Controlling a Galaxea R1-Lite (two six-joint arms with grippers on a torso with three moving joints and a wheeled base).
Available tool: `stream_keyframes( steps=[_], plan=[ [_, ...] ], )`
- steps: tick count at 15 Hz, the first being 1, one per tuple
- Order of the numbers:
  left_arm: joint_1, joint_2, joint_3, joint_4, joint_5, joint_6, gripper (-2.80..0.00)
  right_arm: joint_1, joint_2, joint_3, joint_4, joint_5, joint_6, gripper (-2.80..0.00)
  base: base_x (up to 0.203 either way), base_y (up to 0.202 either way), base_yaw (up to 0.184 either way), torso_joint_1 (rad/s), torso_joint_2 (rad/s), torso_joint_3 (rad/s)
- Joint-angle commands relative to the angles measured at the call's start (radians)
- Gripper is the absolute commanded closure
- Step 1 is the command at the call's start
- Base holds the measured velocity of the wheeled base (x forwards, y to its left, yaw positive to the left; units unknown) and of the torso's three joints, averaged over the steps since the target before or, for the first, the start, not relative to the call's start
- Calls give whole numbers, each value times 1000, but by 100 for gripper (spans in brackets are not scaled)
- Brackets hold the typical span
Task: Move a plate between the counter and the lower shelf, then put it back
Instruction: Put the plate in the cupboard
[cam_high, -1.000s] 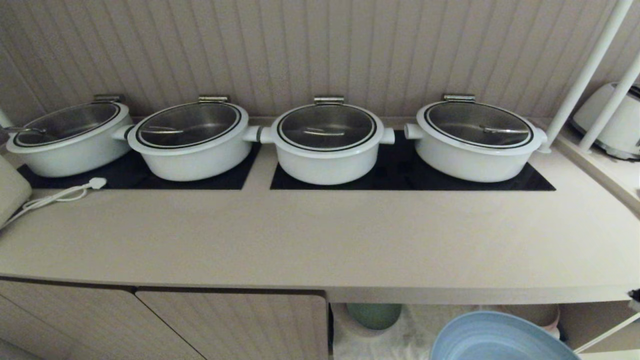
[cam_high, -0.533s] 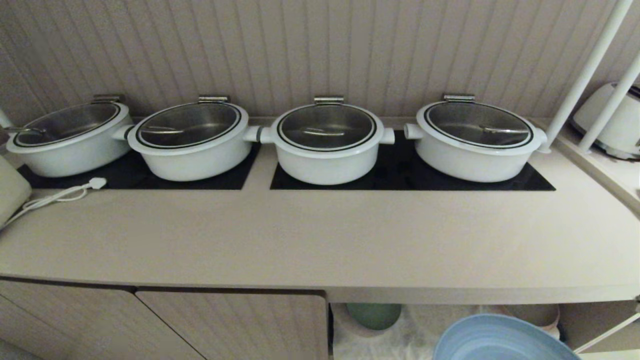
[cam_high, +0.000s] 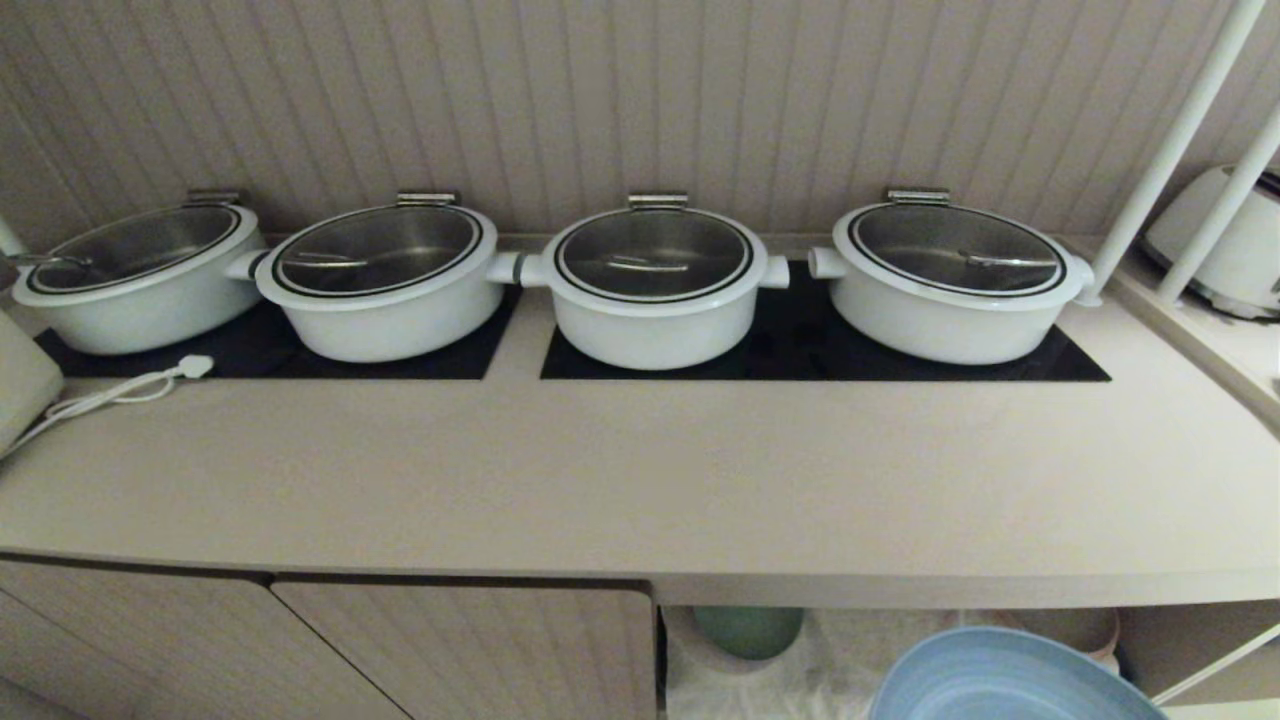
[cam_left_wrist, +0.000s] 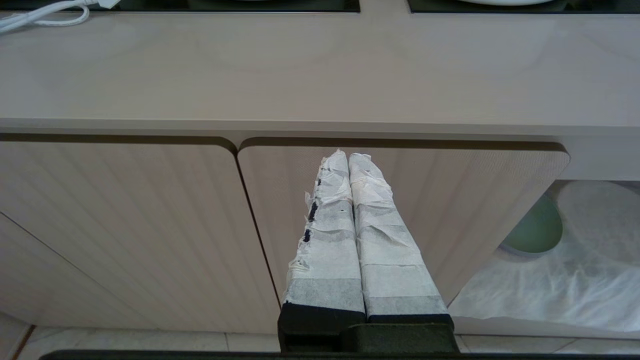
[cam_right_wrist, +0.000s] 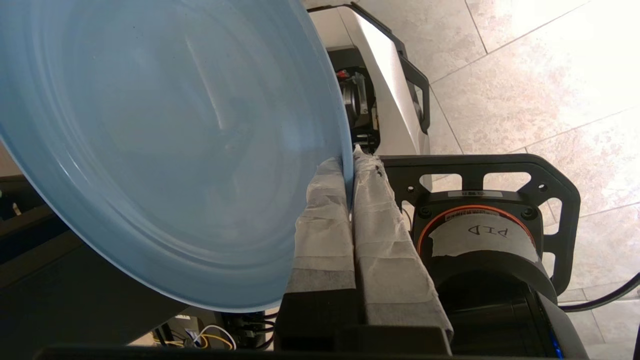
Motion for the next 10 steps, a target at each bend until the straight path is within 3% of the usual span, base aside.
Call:
stream_keyframes(
  steps=[1, 8, 10],
  plan=[
    [0, 0, 0, 0, 0, 0, 0, 0, -3, 2, 12, 1, 3, 0, 0, 0, 0, 0, 0, 0],
    [0, 0, 0, 0, 0, 0, 0, 0, -16, 13, 15, 1, 3, 0, 0, 0, 0, 0, 0, 0],
    [0, 0, 0, 0, 0, -2, 0, 0, -19, 22, 15, 1, 2, 0, 1, -145, 8, -2, 2, 6]
  ],
)
